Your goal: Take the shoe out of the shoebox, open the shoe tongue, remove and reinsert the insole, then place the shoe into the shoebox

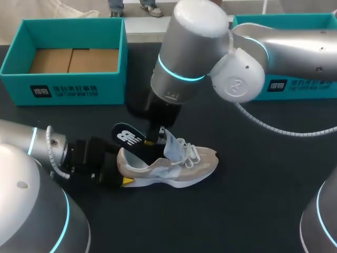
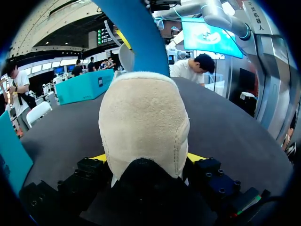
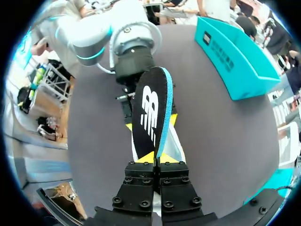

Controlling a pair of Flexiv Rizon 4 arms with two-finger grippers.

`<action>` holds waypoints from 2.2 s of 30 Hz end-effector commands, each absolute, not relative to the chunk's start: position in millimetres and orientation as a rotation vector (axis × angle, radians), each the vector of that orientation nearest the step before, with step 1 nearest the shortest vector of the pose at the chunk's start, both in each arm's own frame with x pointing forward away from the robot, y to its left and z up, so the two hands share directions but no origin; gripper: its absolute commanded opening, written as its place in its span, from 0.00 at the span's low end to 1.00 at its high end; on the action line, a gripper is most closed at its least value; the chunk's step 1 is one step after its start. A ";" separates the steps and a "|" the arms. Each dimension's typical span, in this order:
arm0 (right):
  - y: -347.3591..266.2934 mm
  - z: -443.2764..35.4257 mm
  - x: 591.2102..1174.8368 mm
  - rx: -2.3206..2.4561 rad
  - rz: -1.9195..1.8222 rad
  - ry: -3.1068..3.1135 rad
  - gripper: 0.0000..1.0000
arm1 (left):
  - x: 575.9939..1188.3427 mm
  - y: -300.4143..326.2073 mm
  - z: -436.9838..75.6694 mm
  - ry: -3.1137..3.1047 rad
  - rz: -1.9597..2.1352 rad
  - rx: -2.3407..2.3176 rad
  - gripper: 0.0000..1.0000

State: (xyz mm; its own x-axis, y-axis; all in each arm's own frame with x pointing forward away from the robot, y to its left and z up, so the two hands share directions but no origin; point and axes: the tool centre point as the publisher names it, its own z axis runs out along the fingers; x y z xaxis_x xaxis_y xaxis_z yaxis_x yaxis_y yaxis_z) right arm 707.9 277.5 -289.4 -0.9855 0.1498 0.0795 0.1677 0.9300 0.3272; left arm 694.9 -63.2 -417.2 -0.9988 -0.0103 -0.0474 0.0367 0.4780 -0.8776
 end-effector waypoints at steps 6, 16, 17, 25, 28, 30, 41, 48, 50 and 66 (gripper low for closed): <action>301.6 -298.0 711.9 -0.098 -0.566 -2.884 0.00 | 695.2 -63.4 -418.5 2.661 -1.580 0.024 0.00; 297.1 -297.6 706.6 -0.107 -0.648 -2.749 0.49 | 695.2 -63.4 -418.5 2.661 -1.580 0.024 0.00; 296.4 -296.4 706.7 -0.108 -0.659 -2.727 0.50 | 695.2 -63.4 -418.5 2.661 -1.580 0.024 0.00; 299.4 -293.0 703.6 -0.033 -0.747 -2.550 0.70 | 695.2 -63.4 -418.5 2.661 -1.580 0.024 0.00; 302.2 -297.7 703.1 -0.005 -0.749 -2.513 0.73 | 695.2 -63.4 -418.5 2.661 -1.580 0.024 0.00; 305.4 -299.6 702.9 0.010 -0.762 -2.495 0.70 | 695.2 -63.4 -418.5 2.661 -1.580 0.024 0.00; 326.3 -306.5 695.0 0.077 -0.801 -2.421 0.69 | 695.2 -63.4 -418.5 2.661 -1.580 0.024 0.00; 337.3 -314.1 691.7 0.092 -0.830 -2.391 0.56 | 695.2 -63.4 -418.5 2.661 -1.580 0.024 0.00; 338.8 -315.6 690.2 0.100 -0.830 -2.376 0.46 | 695.2 -63.4 -418.5 2.661 -1.580 0.024 0.00; 345.2 -283.2 693.9 -0.021 -0.989 -2.254 0.00 | 695.2 -63.4 -418.5 2.661 -1.580 0.024 0.00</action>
State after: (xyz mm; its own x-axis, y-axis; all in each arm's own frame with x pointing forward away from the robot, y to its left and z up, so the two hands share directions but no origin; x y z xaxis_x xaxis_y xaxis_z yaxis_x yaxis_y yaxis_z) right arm 699.3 351.9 -286.8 -0.7690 -0.2495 0.5885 0.2305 0.7505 0.6194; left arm 694.9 -63.3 -417.1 -0.9988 -0.0103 -0.0472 0.0366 0.4778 -0.8777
